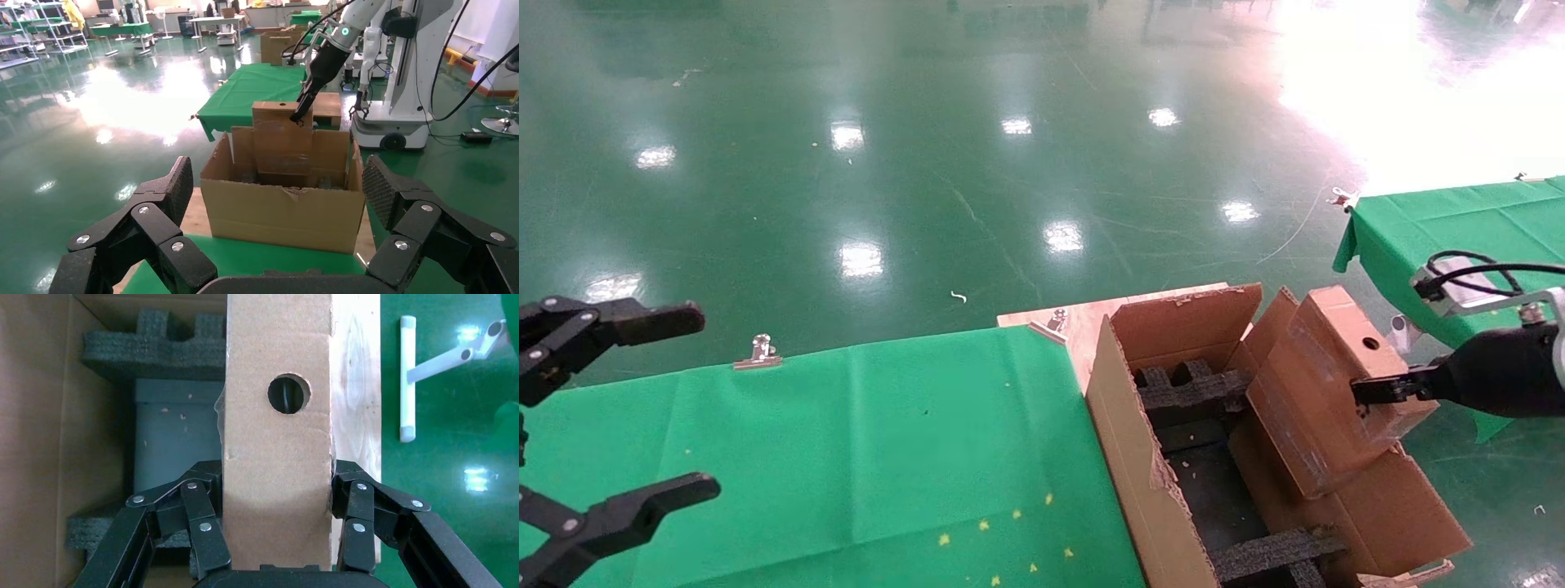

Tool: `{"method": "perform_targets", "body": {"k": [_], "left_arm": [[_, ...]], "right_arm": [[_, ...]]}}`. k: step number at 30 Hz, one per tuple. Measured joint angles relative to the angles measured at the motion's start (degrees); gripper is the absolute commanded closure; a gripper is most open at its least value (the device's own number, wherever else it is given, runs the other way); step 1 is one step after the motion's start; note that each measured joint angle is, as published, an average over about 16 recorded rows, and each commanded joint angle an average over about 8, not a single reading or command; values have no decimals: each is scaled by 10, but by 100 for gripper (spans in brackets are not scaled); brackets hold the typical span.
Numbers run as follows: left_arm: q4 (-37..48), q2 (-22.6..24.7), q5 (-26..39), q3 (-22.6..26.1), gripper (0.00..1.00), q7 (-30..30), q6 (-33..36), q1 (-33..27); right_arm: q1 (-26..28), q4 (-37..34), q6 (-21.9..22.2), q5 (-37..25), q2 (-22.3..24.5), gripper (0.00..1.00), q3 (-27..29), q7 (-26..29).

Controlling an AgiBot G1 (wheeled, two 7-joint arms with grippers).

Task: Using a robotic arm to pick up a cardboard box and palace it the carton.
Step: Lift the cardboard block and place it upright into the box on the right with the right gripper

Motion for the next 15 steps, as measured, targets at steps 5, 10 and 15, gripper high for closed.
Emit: {"method": "perform_targets", "body": {"k": [5, 10, 15], "left_arm": [[0, 0, 0, 0, 0, 0, 0, 0], [0, 0, 0, 0, 0, 0, 0, 0], [0, 0, 0, 0, 0, 0, 0, 0]], "right_arm": [[-14, 2, 14, -14, -8, 100, -9, 32], [-32, 2, 34, -29, -19, 100, -19, 66], [-51, 2, 58, -45, -32, 100, -29, 98]]}}
